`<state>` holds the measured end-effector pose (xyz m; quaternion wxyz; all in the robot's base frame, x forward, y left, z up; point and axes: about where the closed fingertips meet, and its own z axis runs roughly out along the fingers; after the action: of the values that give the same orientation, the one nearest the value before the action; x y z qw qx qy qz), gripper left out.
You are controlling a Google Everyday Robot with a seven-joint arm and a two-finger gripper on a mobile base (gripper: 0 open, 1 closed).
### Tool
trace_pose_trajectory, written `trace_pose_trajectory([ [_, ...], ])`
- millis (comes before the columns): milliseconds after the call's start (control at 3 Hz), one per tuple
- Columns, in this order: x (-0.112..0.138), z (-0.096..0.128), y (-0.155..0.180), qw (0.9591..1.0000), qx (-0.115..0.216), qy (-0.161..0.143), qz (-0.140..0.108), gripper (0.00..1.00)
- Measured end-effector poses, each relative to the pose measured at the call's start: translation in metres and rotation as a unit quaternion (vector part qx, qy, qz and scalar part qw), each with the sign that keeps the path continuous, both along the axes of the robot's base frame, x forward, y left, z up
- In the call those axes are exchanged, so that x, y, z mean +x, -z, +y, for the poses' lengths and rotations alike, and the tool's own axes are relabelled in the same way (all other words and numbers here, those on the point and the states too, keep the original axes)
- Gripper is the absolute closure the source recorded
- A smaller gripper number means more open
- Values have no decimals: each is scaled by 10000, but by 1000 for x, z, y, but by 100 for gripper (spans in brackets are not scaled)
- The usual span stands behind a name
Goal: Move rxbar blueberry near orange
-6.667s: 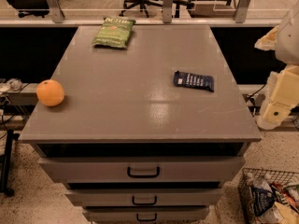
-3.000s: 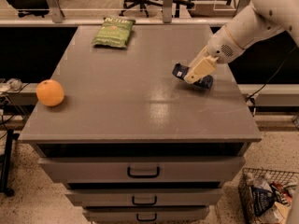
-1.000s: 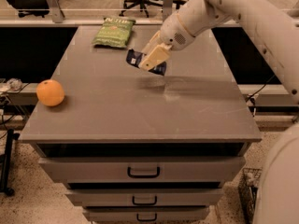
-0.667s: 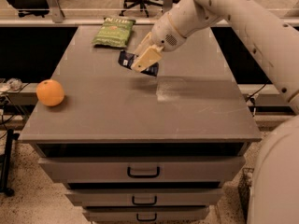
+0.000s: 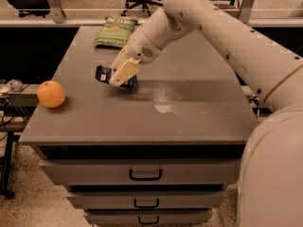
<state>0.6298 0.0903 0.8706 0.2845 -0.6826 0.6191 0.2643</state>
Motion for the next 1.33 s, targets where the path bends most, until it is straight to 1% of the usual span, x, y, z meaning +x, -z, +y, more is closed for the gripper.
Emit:
trace_pose_trajectory([
  [333,-10,30,9,9996,66,-252,60,100],
  [667,-19,54,19,9989,105,-442,128,100],
  [1000,-22,64,28,9985,85,-489,222,89],
  [1333,-26,73,32,9980,92,-547,292,71],
])
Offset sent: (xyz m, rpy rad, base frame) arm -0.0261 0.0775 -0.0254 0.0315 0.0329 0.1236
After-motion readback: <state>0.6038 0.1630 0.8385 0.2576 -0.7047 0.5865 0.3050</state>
